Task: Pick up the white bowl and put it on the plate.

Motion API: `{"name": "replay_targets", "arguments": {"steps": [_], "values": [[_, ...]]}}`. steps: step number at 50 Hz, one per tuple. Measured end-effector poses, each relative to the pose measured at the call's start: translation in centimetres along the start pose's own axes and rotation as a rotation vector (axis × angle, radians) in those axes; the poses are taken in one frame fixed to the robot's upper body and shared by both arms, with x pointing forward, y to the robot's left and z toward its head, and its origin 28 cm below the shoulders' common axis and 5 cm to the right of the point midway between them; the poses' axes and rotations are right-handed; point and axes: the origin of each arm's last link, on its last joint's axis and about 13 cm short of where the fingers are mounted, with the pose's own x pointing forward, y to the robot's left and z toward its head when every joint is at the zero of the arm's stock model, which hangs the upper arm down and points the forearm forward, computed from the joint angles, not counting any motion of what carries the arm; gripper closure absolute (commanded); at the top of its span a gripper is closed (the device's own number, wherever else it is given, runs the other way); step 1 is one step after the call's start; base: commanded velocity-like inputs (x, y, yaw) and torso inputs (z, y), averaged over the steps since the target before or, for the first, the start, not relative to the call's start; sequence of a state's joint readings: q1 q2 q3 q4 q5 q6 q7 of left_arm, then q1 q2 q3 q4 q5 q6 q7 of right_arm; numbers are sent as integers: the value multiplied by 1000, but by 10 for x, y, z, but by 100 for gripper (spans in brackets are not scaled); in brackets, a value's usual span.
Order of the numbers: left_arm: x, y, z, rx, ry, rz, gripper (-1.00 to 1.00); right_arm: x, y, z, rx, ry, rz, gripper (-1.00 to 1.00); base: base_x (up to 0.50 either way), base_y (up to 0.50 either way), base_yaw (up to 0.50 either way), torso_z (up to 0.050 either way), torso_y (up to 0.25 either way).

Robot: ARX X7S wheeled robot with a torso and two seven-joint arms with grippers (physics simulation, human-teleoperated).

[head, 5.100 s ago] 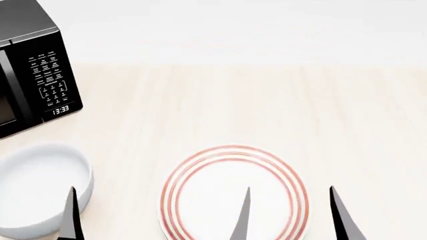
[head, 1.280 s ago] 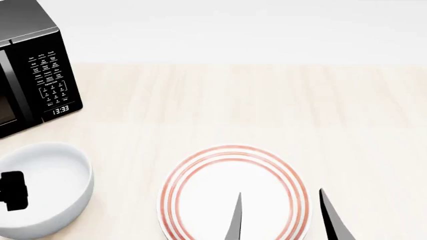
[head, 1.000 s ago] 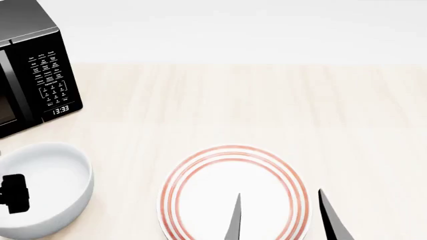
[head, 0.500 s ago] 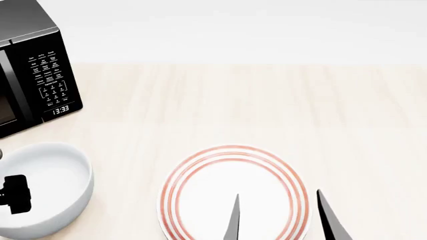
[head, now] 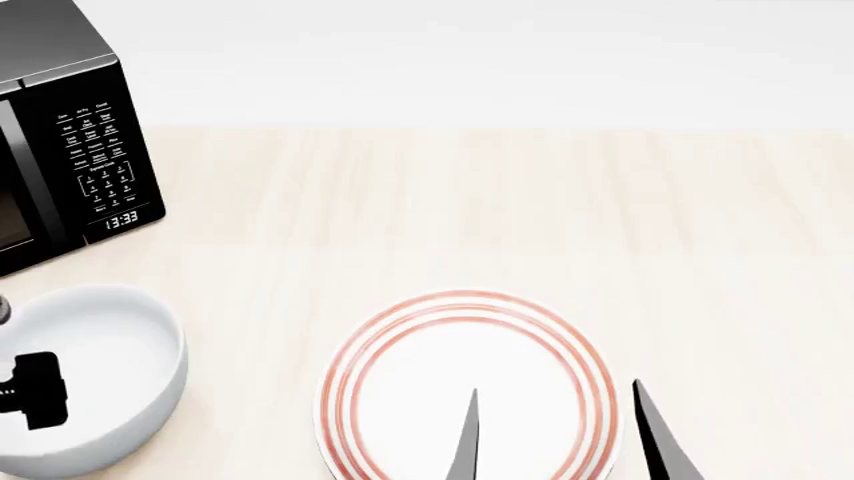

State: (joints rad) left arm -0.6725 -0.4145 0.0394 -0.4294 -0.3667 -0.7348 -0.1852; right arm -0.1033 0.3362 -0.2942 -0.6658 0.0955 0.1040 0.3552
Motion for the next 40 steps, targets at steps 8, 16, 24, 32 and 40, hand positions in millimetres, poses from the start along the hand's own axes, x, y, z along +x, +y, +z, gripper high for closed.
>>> {"name": "replay_targets", "arguments": {"steps": [8,16,24,32,40], "values": [[2,-1,-2,-2,7,1,-100,0,0,0,1,0,0,-100,0,0,0,0,0],[2,-2,-4,-3,10,2,-100,0,0,0,0,1,1,-100,0,0,0,0,0],[4,-1,-4,-5,8,7,-100,0,0,0,0,2,2,-100,0,0,0,0,0],[5,-1,-4,-7,7,13,-100,0,0,-1,-1,3,3,-100,0,0,0,0,0],[6,0,-5,-11,5,19,100,0,0,-1,-2,3,4,-100,0,0,0,0,0]]}}
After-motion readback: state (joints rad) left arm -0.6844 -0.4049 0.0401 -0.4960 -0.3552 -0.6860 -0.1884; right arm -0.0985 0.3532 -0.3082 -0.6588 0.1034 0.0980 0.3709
